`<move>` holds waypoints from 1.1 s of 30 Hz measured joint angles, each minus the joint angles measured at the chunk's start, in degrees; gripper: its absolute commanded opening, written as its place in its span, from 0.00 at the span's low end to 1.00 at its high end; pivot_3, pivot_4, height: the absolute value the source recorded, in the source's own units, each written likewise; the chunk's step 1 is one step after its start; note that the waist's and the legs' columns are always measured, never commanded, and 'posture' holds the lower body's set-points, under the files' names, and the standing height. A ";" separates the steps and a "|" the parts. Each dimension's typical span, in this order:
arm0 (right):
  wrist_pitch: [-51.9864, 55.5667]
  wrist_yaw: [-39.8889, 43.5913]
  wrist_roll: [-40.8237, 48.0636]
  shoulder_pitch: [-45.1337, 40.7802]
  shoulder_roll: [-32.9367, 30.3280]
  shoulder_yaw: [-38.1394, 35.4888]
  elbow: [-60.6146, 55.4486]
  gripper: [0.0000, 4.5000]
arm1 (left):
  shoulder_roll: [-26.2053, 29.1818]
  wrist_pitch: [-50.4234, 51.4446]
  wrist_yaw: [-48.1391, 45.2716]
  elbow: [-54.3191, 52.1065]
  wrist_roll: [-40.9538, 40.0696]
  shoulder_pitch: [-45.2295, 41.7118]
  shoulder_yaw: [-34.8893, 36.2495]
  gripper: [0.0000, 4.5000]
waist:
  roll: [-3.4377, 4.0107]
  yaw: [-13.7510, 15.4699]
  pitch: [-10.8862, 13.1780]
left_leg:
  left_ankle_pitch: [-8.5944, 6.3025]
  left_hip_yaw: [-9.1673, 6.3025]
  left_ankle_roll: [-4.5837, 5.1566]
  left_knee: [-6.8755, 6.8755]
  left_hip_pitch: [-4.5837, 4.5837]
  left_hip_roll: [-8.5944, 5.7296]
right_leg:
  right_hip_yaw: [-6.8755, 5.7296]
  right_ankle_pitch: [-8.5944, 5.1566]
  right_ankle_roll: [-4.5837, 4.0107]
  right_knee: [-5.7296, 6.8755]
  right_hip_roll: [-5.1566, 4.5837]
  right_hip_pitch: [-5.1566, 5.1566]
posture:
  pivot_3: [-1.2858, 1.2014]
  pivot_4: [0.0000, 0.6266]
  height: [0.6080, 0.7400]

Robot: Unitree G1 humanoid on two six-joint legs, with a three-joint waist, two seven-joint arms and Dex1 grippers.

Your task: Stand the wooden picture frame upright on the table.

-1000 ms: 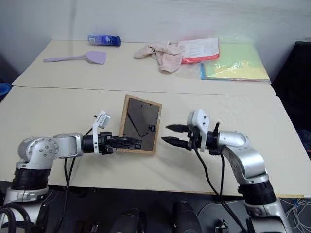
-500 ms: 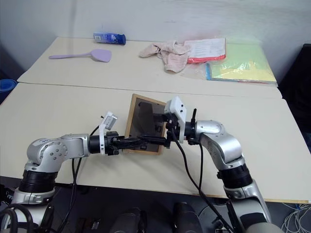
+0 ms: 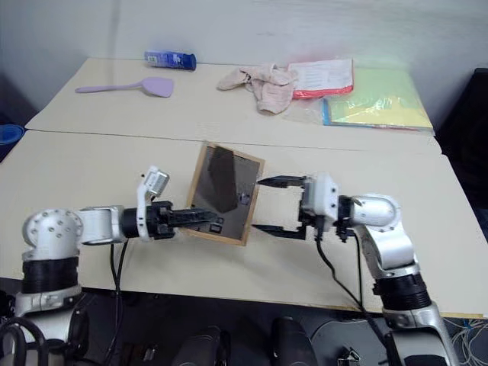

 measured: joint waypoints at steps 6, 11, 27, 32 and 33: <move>-26.18 -4.65 -12.94 -3.28 0.45 0.26 11.45 0.94 | 7.47 2.26 4.16 8.37 -15.57 -1.33 -9.72 0.28 | 0.02 -0.95 0.02 | 0.03 -0.01 -0.06 0.04 0.07 0.01 | 0.04 -0.01 -0.01 0.02 -0.04 0.02 | 0.52 0.24 1.00; -42.73 -16.32 -27.05 -6.52 4.52 2.76 19.90 0.94 | 7.74 0.69 13.87 14.73 -31.21 -4.66 -15.68 0.28 | 0.02 -1.42 0.02 | 0.08 -0.03 -0.14 0.02 0.09 0.06 | 0.04 -0.02 -0.03 0.12 -0.01 0.01 | 0.52 0.24 1.00; -44.15 -32.97 -34.53 -5.90 6.02 10.07 22.49 0.28 | 14.13 -9.83 19.03 3.01 -41.52 3.69 -13.70 0.83 | 0.04 -1.54 0.03 | 0.09 -0.09 -0.14 0.03 0.08 0.08 | 0.05 -0.03 -0.06 0.04 -0.01 0.01 | 0.52 0.24 1.00; -24.14 -23.63 -10.34 1.18 0.29 9.05 16.81 0.28 | 17.27 -24.11 7.46 -10.09 -25.16 16.48 8.10 0.83 | 0.09 -1.19 0.07 | 0.09 -0.19 -0.14 0.04 0.05 0.07 | -0.03 -0.07 -0.12 -0.15 -0.04 0.05 | 0.52 0.24 1.00; -18.11 -21.63 -5.03 2.57 0.21 8.98 14.05 0.28 | 17.89 -27.76 4.18 -11.19 -21.02 16.93 10.02 0.83 | 0.09 -1.07 0.07 | 0.10 -0.21 -0.15 0.04 0.06 0.06 | -0.07 -0.07 -0.13 -0.14 -0.04 0.07 | 0.52 0.24 1.00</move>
